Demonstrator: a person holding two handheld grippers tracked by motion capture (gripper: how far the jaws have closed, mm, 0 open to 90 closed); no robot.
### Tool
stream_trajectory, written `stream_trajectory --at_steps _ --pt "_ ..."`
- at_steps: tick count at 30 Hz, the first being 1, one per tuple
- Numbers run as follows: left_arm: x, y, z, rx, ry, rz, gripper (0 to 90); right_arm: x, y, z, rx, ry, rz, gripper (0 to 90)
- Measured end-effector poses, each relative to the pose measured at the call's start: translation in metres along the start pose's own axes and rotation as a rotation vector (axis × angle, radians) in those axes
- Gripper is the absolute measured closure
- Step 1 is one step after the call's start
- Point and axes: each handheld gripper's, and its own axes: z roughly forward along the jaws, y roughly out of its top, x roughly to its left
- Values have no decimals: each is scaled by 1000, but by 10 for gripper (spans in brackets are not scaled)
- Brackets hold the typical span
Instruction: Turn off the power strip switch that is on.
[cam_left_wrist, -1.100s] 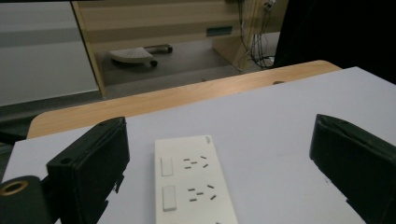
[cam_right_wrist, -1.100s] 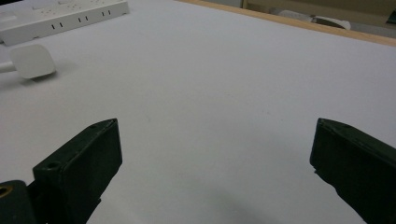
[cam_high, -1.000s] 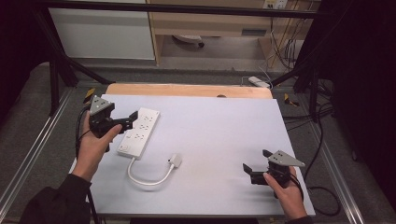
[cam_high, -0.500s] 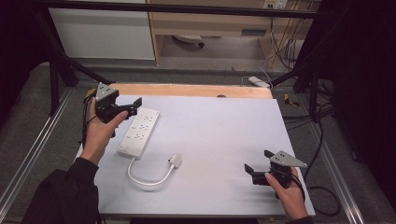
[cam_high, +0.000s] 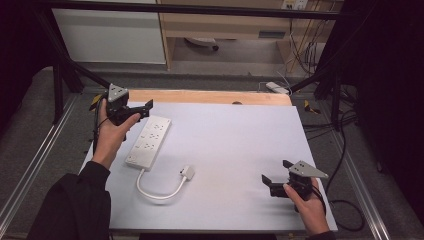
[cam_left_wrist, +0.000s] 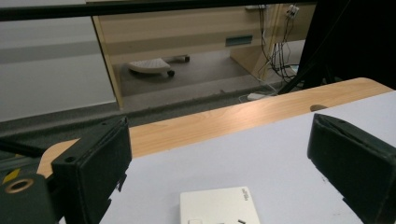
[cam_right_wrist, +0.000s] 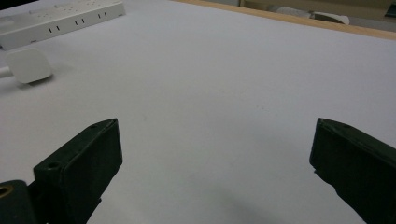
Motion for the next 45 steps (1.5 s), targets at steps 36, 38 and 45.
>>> stream_trajectory --at_steps 36,38,45 --pt "23 -17 38 106 50 -53 254 -2 0 3 7 4 -6 27" --pt "23 -17 39 111 47 -53 279 -2 0 3 8 3 -5 27" --pt "23 -21 44 137 40 -59 412 -2 1 3 6 5 -6 27"
